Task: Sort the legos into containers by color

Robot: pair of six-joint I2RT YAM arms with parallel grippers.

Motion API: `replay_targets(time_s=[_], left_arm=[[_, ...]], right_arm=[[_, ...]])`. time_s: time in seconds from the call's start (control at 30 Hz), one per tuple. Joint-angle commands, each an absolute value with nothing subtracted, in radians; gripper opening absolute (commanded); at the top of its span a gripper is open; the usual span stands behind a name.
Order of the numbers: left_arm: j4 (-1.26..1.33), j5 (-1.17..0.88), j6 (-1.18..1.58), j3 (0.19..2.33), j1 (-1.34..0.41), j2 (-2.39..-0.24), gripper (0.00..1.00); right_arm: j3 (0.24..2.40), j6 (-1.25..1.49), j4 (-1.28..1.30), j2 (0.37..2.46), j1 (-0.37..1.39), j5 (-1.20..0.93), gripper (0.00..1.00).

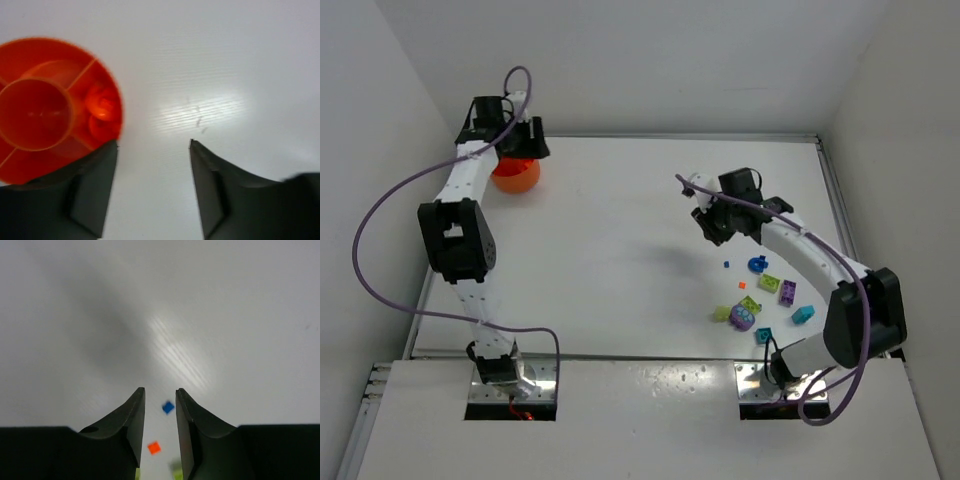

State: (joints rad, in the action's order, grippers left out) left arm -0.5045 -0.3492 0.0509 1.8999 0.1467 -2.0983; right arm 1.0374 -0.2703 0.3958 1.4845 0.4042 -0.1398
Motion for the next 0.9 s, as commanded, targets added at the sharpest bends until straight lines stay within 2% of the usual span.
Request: replay_targets(time_s=[0.0,0.17,0.2,0.23,0.27,0.37,0.47,0.63,0.8,0.87], left_arm=[[-0.399,-0.327,-0.063,1.844,0.005,-1.912,0.69],[-0.399,-0.288,-0.077,1.810,-0.100,-1.865,0.81],[-0.416,-0.288,-0.086,1.799,-0.130,-1.865,0.85],[-0.425,-0.288,-0.098,1.808,-0.144,-1.865,0.95],[-0.425,-0.299,-0.098,1.809,-0.156,-1.865,1.00],[-0.436,-0.359,-0.074,1.809,-0.166,-1.865,1.00],[-0.436,-0.409,-0.031,1.818,-0.156,-1.865,1.00],[-0.445,-0.465,0.011,1.818,-0.126,-1.865,1.00],[-0.445,-0.508,0.046,1.809,-0.115,-1.865,1.00],[-0.445,-0.508,0.057,1.809,-0.106,-1.865,1.00]], right_arm=[[1.088,-0.357,0.720,1.427,0.362,-0.092,0.31],[1.031,-0.469,0.860,1.402,0.330,-0.058,0.31],[1.008,-0.504,0.871,1.402,0.330,-0.058,0.31],[0.996,-0.521,0.880,1.402,0.330,-0.058,0.31],[0.985,-0.534,0.881,1.402,0.330,-0.058,0.34],[0.963,-0.554,0.832,1.417,0.330,-0.035,0.39],[0.954,-0.586,0.822,1.451,0.330,-0.012,0.48],[0.943,-0.595,0.801,1.511,0.330,-0.003,0.56],[0.934,-0.595,0.773,1.580,0.341,0.006,0.57],[0.946,-0.595,0.773,1.630,0.341,0.015,0.54]])
